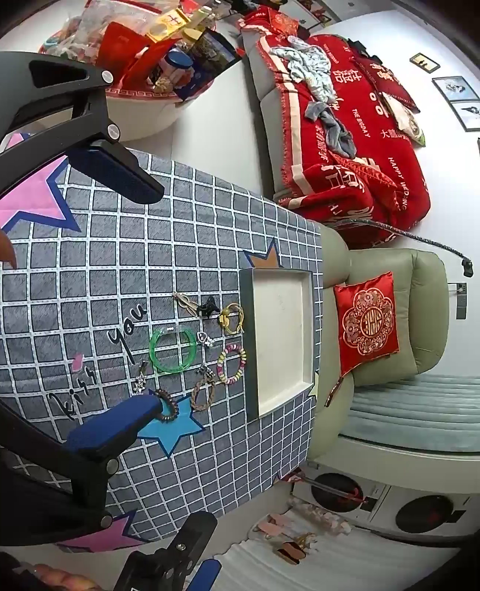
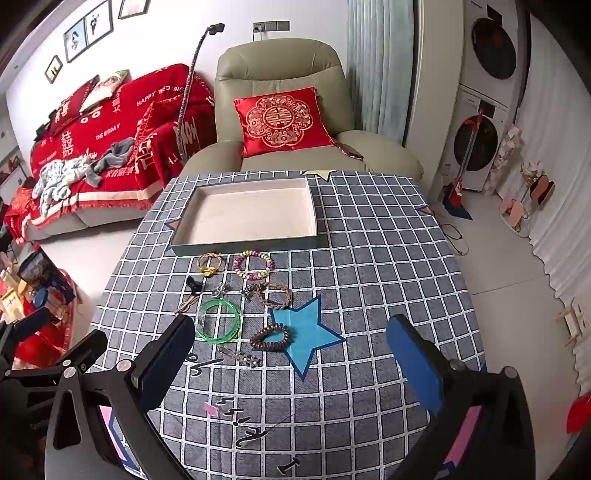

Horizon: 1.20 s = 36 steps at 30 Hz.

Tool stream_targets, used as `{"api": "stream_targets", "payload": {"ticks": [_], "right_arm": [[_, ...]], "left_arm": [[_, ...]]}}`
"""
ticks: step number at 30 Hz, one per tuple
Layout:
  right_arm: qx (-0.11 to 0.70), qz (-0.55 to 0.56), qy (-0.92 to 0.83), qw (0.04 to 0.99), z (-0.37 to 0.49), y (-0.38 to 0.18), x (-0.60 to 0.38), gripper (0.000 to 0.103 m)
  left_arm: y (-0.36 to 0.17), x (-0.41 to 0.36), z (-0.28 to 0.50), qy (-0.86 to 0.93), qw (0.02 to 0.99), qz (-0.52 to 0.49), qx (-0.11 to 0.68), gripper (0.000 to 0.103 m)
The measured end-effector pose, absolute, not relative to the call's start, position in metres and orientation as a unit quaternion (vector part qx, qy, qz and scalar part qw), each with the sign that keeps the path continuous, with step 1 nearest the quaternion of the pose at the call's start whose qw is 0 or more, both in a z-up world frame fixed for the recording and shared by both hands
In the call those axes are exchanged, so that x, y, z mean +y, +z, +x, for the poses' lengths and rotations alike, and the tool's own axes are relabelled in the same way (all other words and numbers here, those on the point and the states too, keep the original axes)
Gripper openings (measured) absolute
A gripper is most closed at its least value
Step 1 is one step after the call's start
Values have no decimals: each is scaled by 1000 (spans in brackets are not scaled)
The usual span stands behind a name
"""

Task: Organize jewelry

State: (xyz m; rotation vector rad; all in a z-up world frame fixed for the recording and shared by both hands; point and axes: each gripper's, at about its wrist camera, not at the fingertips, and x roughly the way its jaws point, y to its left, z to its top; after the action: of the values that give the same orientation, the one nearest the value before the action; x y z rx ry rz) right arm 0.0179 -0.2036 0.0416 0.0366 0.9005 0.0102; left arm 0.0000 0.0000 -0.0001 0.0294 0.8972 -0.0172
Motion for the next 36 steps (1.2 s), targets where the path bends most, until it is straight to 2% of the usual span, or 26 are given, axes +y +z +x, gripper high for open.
{"api": "stream_targets", "payload": {"ticks": [36], "right_arm": [[426, 25, 4, 904, 13, 52, -199, 103]], "left_arm": [[5, 5, -8, -19, 903, 14, 429, 103]]}}
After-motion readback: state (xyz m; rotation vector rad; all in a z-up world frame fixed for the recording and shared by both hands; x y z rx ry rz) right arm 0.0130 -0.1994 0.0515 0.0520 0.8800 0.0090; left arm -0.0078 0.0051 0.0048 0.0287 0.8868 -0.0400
